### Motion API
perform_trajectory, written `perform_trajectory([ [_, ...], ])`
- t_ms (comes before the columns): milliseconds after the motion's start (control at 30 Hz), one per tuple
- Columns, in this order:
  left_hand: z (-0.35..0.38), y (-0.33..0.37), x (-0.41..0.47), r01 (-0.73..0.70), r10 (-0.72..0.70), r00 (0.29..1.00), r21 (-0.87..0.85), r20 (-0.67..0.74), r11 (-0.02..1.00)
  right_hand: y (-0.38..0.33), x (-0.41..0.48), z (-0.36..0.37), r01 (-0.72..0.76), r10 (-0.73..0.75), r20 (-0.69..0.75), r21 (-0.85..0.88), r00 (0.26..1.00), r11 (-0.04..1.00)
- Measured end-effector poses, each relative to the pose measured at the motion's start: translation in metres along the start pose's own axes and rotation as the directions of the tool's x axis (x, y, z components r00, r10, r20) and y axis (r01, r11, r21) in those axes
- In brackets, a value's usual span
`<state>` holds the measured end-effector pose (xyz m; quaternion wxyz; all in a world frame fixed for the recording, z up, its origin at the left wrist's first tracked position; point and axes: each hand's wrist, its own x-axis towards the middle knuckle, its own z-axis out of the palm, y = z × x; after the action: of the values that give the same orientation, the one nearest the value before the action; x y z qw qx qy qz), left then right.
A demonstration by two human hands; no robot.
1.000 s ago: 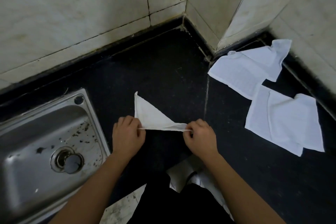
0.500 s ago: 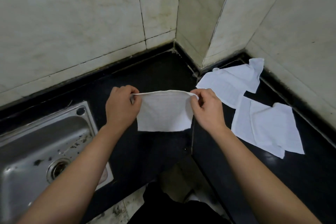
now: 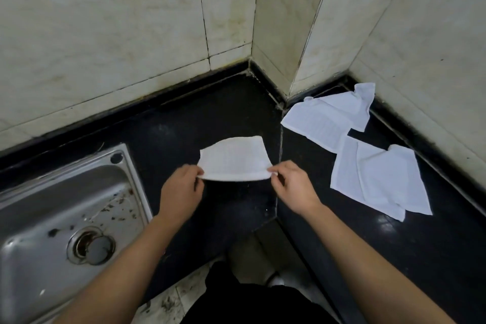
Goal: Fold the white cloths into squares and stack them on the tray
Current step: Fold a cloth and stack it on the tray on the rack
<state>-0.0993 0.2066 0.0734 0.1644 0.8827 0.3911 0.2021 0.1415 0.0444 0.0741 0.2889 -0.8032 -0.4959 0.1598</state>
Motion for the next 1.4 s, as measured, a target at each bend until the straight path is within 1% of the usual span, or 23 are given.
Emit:
perform_trajectory([
  [67,0.021,-0.009,-0.036,-0.003,-0.006,0.986,0.056,0.169,0.998,0.011,-0.020,0.019,-0.090,0.096,0.168,-0.042,0.981,0.995],
  [133,0.036,-0.016,-0.066,-0.014,-0.013,0.960,0.092,0.278,0.996,0.018,-0.038,0.034,-0.138,0.158,0.282,-0.091,0.946,0.986],
  [200,0.044,-0.019,-0.085,-0.017,-0.026,0.932,0.117,0.361,0.993,0.023,-0.051,0.043,-0.171,0.193,0.331,-0.094,0.924,0.981],
  [267,0.047,-0.020,-0.096,0.005,-0.059,0.907,0.130,0.416,0.992,0.026,-0.058,0.048,-0.173,0.199,0.367,-0.102,0.909,0.980],
  [333,0.048,-0.023,-0.101,0.040,-0.091,0.890,0.123,0.447,0.992,0.030,-0.061,0.049,-0.153,0.197,0.403,-0.138,0.894,0.979],
  [400,0.046,-0.024,-0.099,0.094,-0.125,0.879,0.089,0.460,0.992,0.034,-0.059,0.047,-0.152,0.204,0.396,-0.159,0.895,0.976],
  [467,0.042,-0.026,-0.092,0.189,-0.176,0.872,0.019,0.457,0.982,0.037,-0.052,0.044,-0.177,0.214,0.343,-0.134,0.915,0.975],
  [533,0.039,-0.029,-0.081,0.321,-0.260,0.865,-0.074,0.429,0.944,0.037,-0.043,0.041,-0.224,0.237,0.293,-0.078,0.926,0.972],
  [633,0.038,-0.038,-0.054,0.521,-0.415,0.816,-0.202,0.402,0.829,0.034,-0.021,0.041,-0.331,0.315,0.234,0.033,0.920,0.943],
  [700,0.039,-0.044,-0.033,0.620,-0.506,0.774,-0.289,0.381,0.730,0.030,-0.002,0.044,-0.395,0.367,0.201,0.128,0.908,0.910],
  [767,0.040,-0.046,-0.012,0.679,-0.576,0.733,-0.347,0.362,0.647,0.023,0.018,0.046,-0.449,0.418,0.176,0.212,0.891,0.868],
  [833,0.045,-0.052,0.007,0.712,-0.620,0.702,-0.376,0.351,0.593,0.018,0.041,0.050,-0.493,0.469,0.150,0.267,0.870,0.828],
  [933,0.053,-0.061,0.029,0.710,-0.634,0.702,-0.383,0.324,0.591,0.018,0.070,0.059,-0.538,0.526,0.127,0.297,0.841,0.789],
  [1067,0.065,-0.073,0.046,0.714,-0.648,0.700,-0.330,0.301,0.618,0.021,0.095,0.074,-0.569,0.563,0.106,0.264,0.820,0.779],
  [1133,0.070,-0.077,0.050,0.700,-0.639,0.713,-0.337,0.288,0.630,0.022,0.102,0.078,-0.565,0.560,0.095,0.233,0.823,0.791],
  [1267,0.078,-0.084,0.050,0.666,-0.595,0.745,-0.277,0.302,0.693,0.028,0.107,0.088,-0.559,0.551,0.098,0.153,0.829,0.815],
  [1400,0.081,-0.086,0.045,0.617,-0.553,0.785,-0.268,0.280,0.740,0.031,0.106,0.094,-0.551,0.543,0.095,0.108,0.834,0.828],
])
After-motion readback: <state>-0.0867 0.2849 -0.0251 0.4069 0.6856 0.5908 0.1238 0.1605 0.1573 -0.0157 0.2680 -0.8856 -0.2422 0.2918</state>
